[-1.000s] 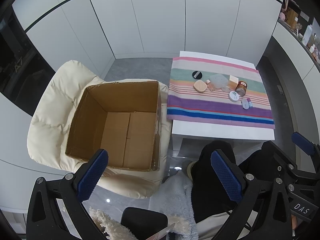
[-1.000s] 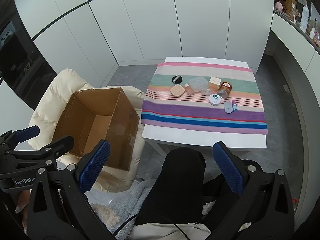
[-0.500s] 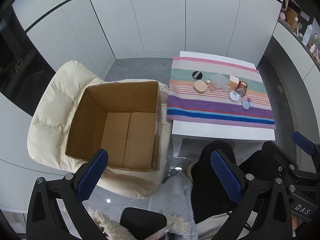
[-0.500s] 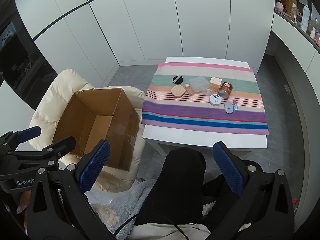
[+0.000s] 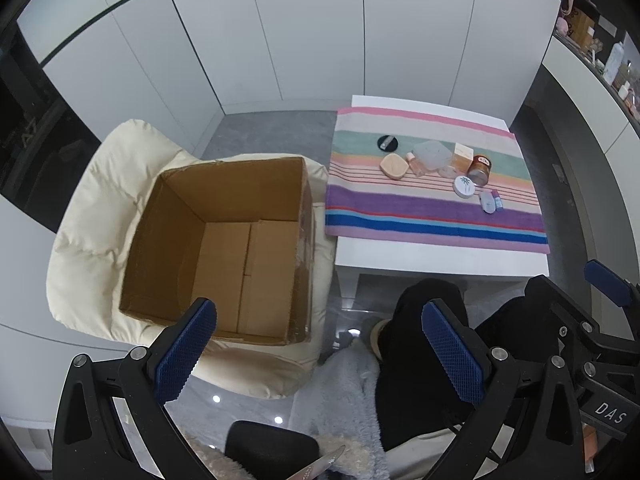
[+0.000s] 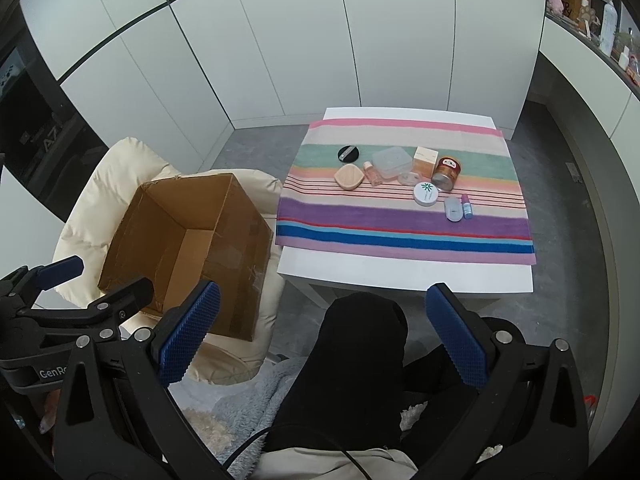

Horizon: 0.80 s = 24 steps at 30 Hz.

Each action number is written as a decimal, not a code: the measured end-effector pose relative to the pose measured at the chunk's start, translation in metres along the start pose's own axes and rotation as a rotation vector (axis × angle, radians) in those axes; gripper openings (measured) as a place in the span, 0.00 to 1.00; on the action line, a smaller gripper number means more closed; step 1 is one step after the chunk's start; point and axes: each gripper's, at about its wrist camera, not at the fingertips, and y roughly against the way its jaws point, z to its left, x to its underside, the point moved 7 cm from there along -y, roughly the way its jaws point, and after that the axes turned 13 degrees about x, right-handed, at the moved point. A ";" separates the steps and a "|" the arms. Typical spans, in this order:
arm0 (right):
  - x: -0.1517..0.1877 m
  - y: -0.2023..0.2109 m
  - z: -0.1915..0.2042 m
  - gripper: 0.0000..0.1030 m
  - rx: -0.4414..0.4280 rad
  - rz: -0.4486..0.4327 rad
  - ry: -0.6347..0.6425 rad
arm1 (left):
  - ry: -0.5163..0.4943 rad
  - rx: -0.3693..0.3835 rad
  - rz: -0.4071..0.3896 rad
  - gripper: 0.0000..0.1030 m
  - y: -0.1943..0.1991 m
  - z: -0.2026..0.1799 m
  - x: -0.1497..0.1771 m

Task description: Organize objects

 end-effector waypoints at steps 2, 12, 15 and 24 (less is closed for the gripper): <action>-0.001 -0.003 -0.004 1.00 0.003 0.001 -0.002 | -0.005 0.001 0.013 1.00 -0.005 -0.004 0.000; -0.002 -0.029 -0.062 1.00 0.056 0.015 -0.079 | -0.023 0.022 0.023 1.00 -0.028 -0.041 -0.011; -0.002 -0.036 -0.080 1.00 0.068 0.017 -0.100 | -0.031 0.056 0.028 1.00 -0.039 -0.058 -0.015; -0.005 -0.060 -0.134 1.00 0.102 0.027 -0.138 | -0.035 0.112 -0.019 0.99 -0.070 -0.105 -0.032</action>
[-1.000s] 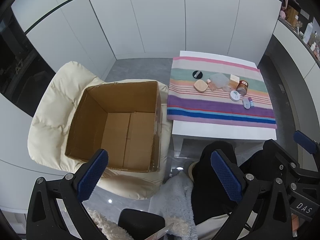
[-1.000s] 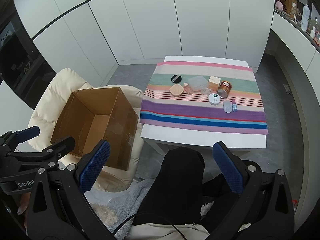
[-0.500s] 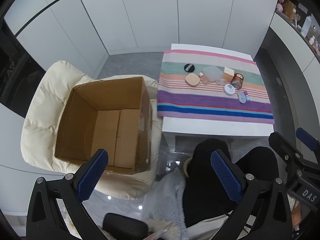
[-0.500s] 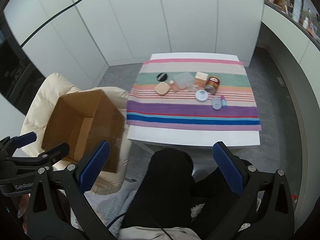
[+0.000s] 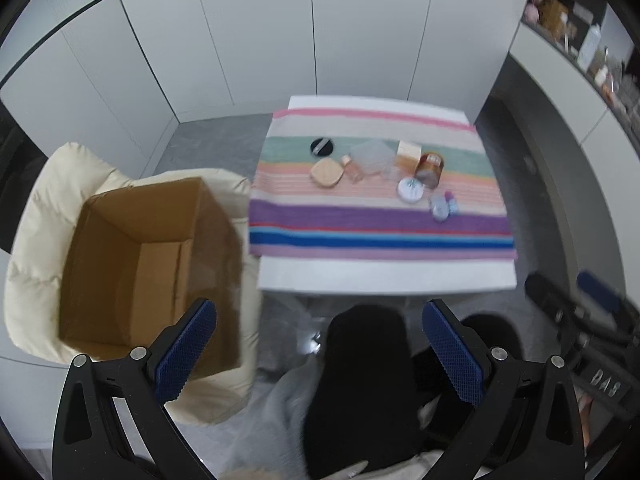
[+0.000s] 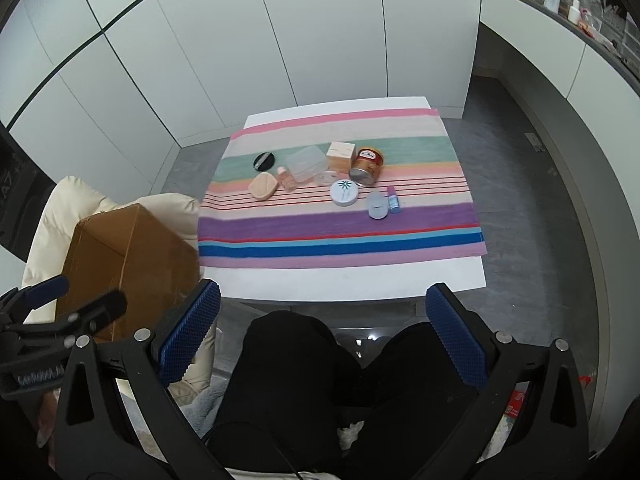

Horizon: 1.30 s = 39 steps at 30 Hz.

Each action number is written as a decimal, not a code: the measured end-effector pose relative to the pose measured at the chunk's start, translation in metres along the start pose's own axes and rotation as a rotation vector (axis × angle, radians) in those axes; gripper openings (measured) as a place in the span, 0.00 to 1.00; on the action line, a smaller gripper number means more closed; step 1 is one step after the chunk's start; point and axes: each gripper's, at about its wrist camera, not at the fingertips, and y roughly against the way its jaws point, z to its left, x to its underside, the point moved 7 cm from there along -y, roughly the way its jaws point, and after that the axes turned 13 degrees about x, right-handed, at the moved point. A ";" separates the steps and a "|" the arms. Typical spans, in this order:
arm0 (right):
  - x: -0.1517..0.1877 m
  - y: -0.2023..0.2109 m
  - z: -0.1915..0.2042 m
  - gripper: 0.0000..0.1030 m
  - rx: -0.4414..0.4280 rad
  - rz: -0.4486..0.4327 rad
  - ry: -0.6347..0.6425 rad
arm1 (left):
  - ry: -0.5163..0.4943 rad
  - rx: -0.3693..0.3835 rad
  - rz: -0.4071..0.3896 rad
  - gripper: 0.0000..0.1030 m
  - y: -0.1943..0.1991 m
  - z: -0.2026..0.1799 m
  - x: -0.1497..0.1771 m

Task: Organize objects
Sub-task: 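Grasp the beige powder puff with the left tool while the right tool grasps the pink spray bottle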

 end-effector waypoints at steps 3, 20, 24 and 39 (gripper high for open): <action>-0.002 -0.010 -0.012 1.00 -0.024 0.003 -0.013 | -0.018 0.074 -0.015 0.99 -0.018 -0.015 -0.007; -0.023 -0.110 -0.059 1.00 0.005 -0.010 -0.006 | 0.032 0.048 0.050 0.90 -0.144 0.016 -0.032; -0.033 -0.141 -0.065 1.00 0.004 0.004 -0.044 | 0.049 0.086 0.097 0.90 -0.177 0.020 -0.049; -0.060 -0.288 -0.084 0.84 0.081 0.025 -0.081 | 0.127 0.032 0.153 0.90 -0.326 0.072 -0.095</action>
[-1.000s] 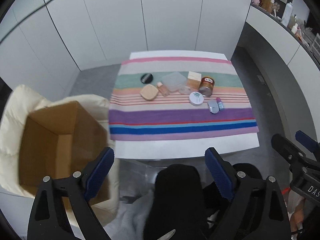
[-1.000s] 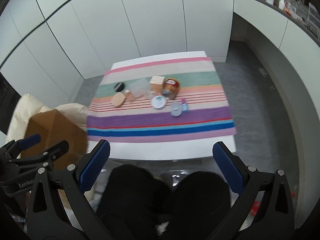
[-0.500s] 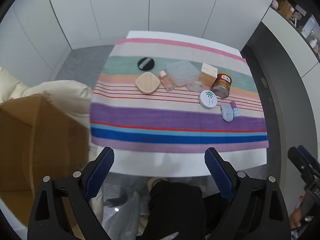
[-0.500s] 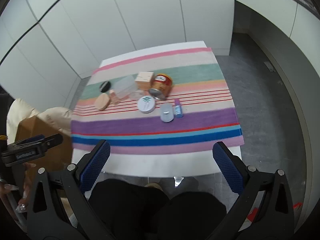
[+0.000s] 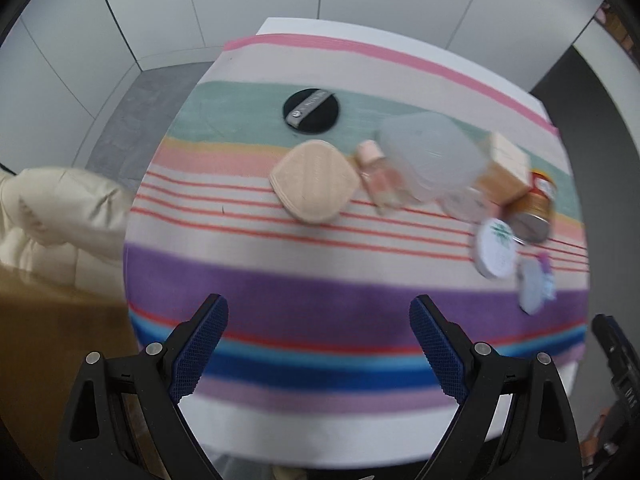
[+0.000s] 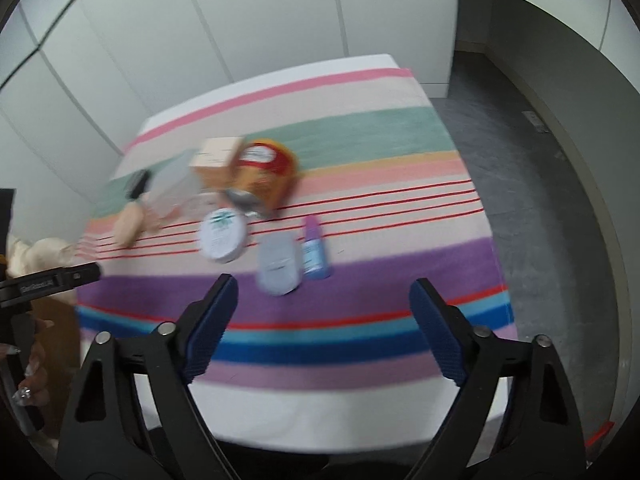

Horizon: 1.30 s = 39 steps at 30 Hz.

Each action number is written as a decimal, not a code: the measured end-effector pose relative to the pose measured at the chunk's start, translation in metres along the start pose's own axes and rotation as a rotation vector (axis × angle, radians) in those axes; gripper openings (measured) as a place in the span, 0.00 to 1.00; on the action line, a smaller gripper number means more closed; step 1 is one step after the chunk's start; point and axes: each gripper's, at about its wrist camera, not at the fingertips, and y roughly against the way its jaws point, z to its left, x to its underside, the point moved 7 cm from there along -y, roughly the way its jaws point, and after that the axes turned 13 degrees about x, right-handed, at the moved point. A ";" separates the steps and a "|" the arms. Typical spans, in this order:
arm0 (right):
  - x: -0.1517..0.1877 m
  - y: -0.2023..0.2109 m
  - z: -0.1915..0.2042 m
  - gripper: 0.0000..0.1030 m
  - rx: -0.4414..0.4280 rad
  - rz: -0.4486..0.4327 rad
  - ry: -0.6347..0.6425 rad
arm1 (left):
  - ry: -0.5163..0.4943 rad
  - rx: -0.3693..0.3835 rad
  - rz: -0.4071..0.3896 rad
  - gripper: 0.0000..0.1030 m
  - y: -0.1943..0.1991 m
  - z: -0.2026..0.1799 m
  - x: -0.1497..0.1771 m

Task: Organize objects
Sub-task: 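Grasp the beige powder puff with the left tool while the right tool grasps the pink spray bottle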

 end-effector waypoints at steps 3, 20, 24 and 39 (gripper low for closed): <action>-0.005 -0.031 -0.006 0.73 0.021 0.035 -0.011 | 0.000 -0.014 -0.005 0.90 -0.018 0.006 -0.009; -0.004 -0.079 0.033 0.19 0.123 0.011 0.182 | 0.023 -0.051 -0.079 0.84 -0.067 0.018 -0.058; -0.004 -0.078 0.034 0.19 0.129 0.010 0.184 | -0.019 -0.060 -0.118 0.60 -0.062 0.011 -0.060; -0.019 -0.053 0.033 0.19 0.113 -0.003 0.168 | -0.048 -0.060 -0.105 0.31 -0.041 0.006 -0.058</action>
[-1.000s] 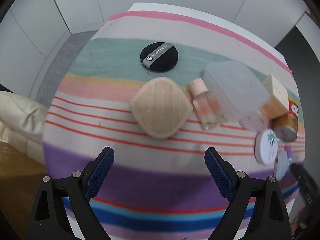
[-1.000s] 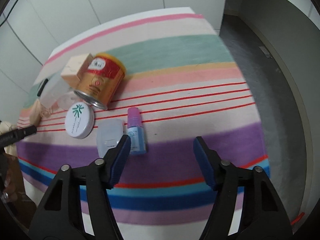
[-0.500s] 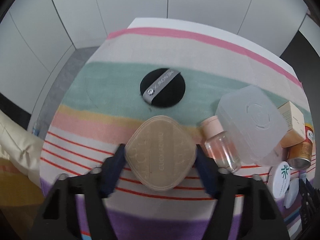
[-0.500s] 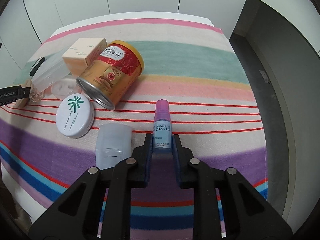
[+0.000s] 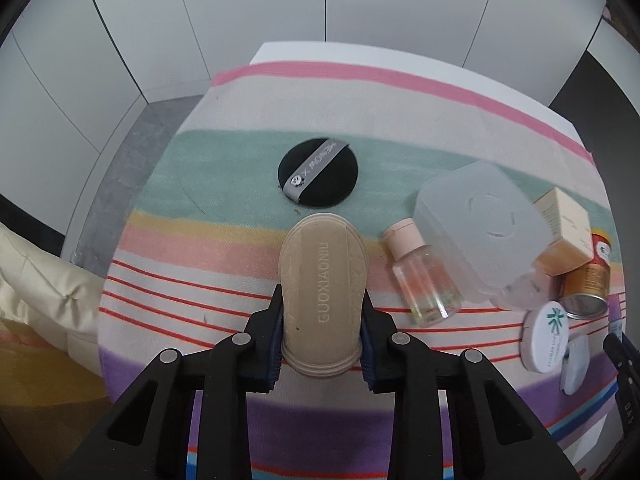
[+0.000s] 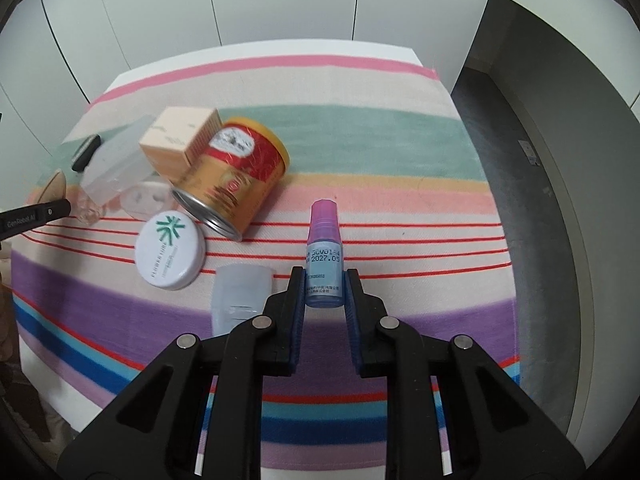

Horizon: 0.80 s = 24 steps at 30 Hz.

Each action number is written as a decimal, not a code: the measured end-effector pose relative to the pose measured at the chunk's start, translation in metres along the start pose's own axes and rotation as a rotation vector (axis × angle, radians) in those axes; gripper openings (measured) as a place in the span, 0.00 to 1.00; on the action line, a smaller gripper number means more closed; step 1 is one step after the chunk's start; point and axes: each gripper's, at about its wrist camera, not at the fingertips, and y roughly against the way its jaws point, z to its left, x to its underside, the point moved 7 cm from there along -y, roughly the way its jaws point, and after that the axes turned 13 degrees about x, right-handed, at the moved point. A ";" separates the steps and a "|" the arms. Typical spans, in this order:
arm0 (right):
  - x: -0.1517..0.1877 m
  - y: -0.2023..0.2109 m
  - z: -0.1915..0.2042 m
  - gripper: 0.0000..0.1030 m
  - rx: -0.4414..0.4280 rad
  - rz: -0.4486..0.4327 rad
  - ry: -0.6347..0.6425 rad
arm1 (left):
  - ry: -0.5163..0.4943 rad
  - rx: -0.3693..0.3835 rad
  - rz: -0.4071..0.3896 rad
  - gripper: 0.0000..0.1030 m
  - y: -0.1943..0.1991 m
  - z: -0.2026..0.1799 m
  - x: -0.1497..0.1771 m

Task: Organize objects
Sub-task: 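Grasp the beige powder puff with the left tool while the right tool grasps the pink spray bottle, then carry the beige puff and pink spray bottle with both tools toward the cardboard box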

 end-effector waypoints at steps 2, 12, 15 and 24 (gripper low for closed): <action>-0.004 0.007 0.000 0.19 -0.001 -0.007 0.001 | -0.013 -0.002 -0.007 0.30 0.008 -0.003 -0.003; -0.035 0.054 -0.013 0.19 -0.008 -0.032 0.005 | -0.072 -0.003 -0.056 0.30 0.073 -0.023 -0.026; -0.047 0.075 -0.018 0.19 0.010 -0.047 0.012 | -0.063 0.001 -0.061 0.30 0.092 -0.026 -0.031; -0.082 0.153 -0.023 0.19 0.019 -0.133 0.046 | -0.053 0.021 -0.083 0.30 0.158 -0.047 -0.042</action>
